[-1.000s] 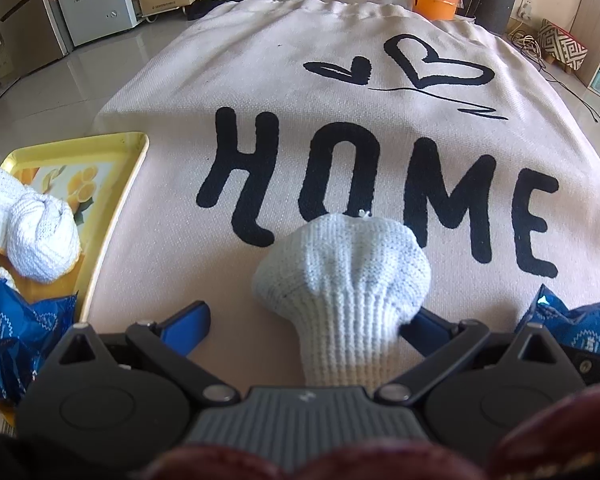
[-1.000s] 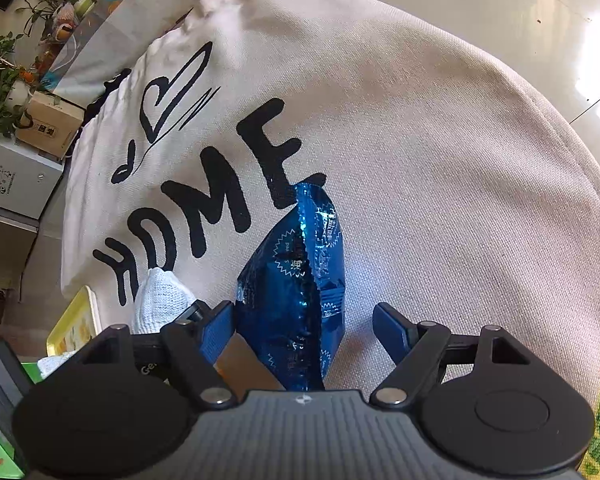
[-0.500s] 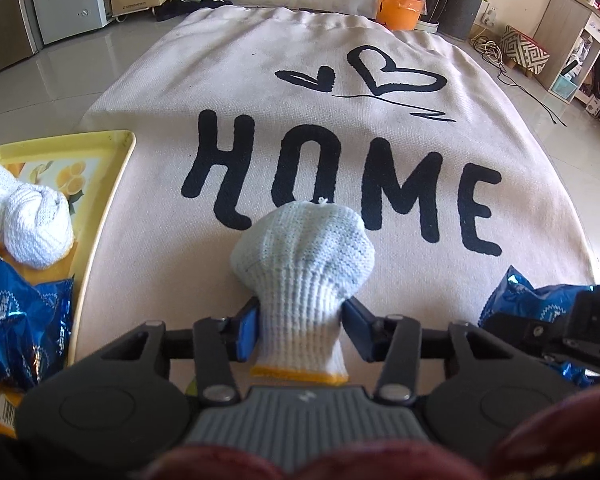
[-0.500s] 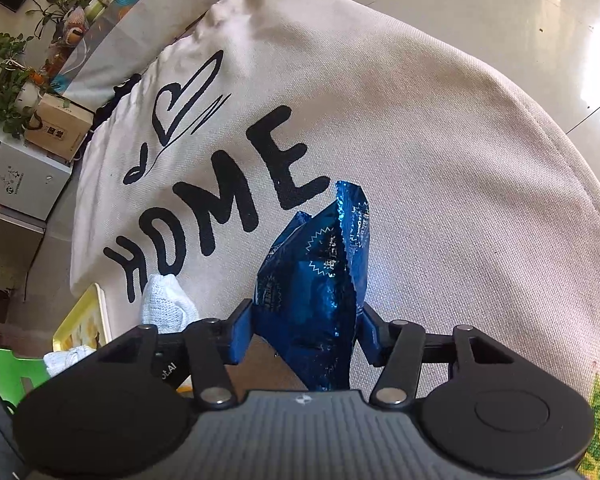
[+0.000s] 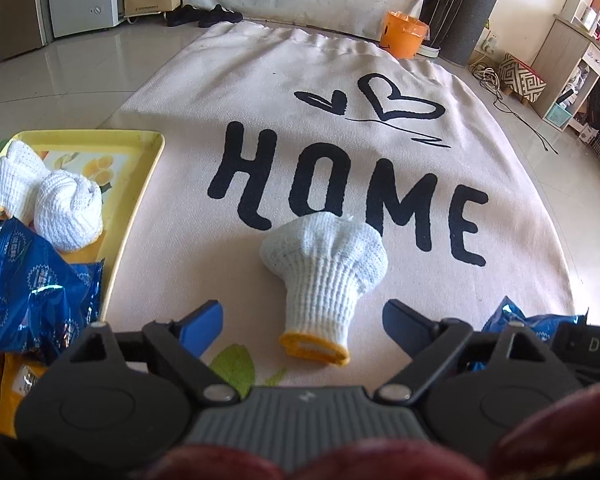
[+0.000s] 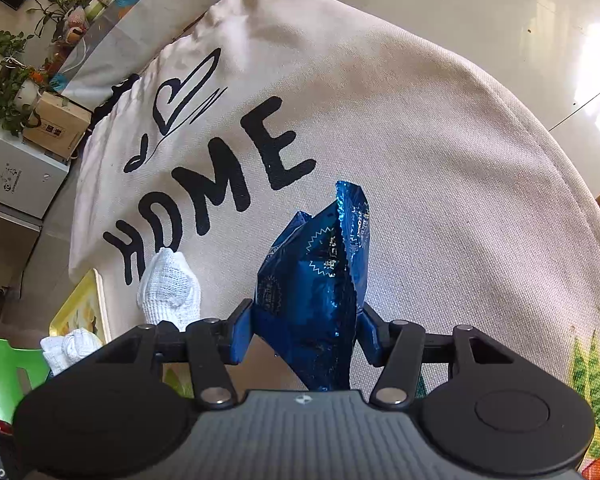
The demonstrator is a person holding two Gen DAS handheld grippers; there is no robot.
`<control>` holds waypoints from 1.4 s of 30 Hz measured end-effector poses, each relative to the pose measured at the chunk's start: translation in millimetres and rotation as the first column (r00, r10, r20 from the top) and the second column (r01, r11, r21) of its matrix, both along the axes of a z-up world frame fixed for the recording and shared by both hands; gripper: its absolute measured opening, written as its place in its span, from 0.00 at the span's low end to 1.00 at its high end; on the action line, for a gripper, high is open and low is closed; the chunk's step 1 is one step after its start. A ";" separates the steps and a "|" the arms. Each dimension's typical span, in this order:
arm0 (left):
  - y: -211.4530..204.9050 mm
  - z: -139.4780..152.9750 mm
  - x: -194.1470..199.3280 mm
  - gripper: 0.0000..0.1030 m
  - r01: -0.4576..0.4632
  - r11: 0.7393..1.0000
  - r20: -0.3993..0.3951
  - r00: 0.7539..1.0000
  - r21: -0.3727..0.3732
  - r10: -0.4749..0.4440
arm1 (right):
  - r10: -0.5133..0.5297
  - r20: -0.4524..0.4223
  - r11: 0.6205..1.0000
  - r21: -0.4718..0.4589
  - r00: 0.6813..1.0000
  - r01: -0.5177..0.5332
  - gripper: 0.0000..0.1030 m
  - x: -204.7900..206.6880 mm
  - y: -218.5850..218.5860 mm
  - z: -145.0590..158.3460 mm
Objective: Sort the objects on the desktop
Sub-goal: 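Lift the white glove with the left gripper while the right lifts the blue packet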
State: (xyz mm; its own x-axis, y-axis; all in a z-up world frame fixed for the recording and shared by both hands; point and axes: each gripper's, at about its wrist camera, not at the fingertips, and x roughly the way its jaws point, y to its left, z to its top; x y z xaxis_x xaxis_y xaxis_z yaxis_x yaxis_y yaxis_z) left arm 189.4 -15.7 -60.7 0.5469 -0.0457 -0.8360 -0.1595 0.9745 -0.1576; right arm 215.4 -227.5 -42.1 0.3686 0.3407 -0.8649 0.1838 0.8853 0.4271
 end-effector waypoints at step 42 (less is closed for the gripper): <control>-8.6 -13.0 28.7 0.52 -0.001 0.999 0.006 1.000 0.052 0.000 | 0.016 0.017 1.000 -0.021 1.000 -0.016 0.51 12.3 13.2 -8.0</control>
State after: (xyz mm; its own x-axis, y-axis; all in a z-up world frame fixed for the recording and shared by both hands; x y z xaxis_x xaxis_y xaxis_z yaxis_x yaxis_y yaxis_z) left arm 218.1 -24.3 -73.7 0.5516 -0.0018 -0.8341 -0.1593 0.9814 -0.1074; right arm 227.8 -214.3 -50.1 0.3776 0.3287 -0.8657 0.1625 0.8969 0.4114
